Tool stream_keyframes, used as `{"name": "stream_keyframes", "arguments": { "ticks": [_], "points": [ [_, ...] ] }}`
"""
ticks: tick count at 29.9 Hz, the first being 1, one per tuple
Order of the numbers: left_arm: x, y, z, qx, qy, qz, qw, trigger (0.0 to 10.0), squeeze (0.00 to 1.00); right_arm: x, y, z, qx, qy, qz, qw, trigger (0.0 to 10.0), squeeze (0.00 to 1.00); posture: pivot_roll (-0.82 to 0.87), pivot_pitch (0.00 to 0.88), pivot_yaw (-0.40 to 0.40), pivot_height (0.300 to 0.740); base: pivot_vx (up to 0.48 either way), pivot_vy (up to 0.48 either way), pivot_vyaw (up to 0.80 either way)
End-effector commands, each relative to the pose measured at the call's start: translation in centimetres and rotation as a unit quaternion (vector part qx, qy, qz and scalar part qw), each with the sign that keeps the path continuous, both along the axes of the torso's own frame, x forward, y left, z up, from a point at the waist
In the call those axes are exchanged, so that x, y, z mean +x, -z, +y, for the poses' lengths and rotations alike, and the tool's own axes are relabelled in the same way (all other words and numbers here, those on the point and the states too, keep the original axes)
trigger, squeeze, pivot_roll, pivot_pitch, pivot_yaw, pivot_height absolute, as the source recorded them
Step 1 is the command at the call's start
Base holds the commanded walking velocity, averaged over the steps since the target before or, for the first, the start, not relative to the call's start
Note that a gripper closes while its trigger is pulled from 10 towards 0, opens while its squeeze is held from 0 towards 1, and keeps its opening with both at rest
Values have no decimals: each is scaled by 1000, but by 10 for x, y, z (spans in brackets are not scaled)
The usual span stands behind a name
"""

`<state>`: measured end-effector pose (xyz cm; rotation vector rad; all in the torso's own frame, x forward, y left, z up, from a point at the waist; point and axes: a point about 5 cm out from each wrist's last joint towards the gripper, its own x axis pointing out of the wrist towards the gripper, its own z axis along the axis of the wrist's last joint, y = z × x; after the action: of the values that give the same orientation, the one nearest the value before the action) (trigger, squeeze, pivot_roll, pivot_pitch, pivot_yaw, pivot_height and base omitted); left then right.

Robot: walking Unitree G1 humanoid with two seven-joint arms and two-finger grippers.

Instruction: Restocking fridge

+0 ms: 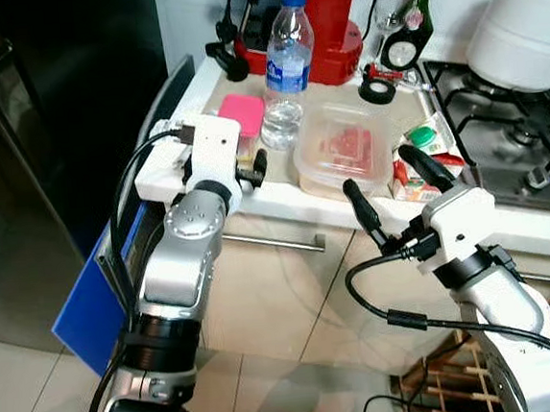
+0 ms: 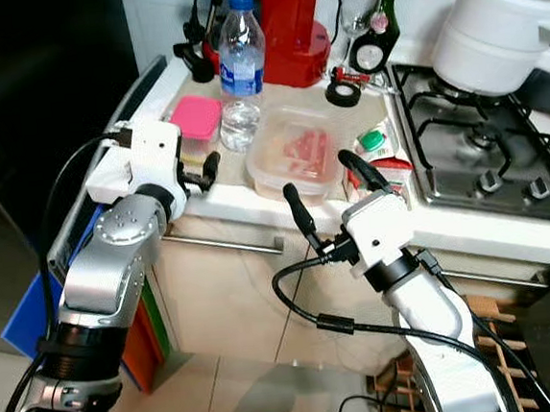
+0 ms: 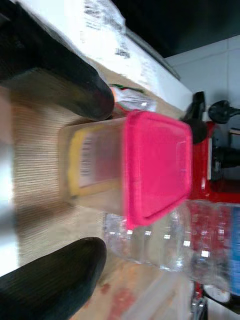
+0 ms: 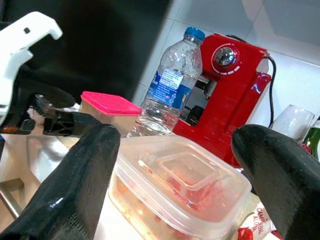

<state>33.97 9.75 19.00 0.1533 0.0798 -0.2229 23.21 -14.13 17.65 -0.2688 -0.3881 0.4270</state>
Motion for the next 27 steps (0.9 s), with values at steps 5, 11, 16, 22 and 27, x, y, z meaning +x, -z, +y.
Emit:
{"name": "stream_keyframes", "arguments": {
  "ticks": [5, 11, 16, 22, 27],
  "points": [
    [6, -2, -7, -7, 9, 1, 1000, 10000, 0, -3, -4, 2, 1, 0, -2, 1000, 10000, 0, -83, 0, -99, 740, 0, 0, 0],
    [11, -2, -7, -5, 1, 3, 1000, 10000, 0, -4, -3, 3, 2, -2, -1, 1000, 10000, 0, -83, 0, -98, 740, 0, 0, 0],
    [15, 2, -8, -4, -4, 13, 1000, 10000, 0, -4, -1, 3, 1, -2, 3, 1000, 10000, 0, -85, 0, -99, 740, 0, 0, 0],
    [25, 11, -8, -17, -12, 32, 999, 0, 0, -1, 6, -1, 13, 17, 14, 1000, 10000, 0, -84, 0, -98, 740, 0, 0, 0],
    [30, 10, -8, -25, -16, 24, 999, 0, 0, 2, 25, -8, 37, 42, 39, 998, 10000, 0, -79, 0, -91, 740, 0, 0, 0]
  ]
}}
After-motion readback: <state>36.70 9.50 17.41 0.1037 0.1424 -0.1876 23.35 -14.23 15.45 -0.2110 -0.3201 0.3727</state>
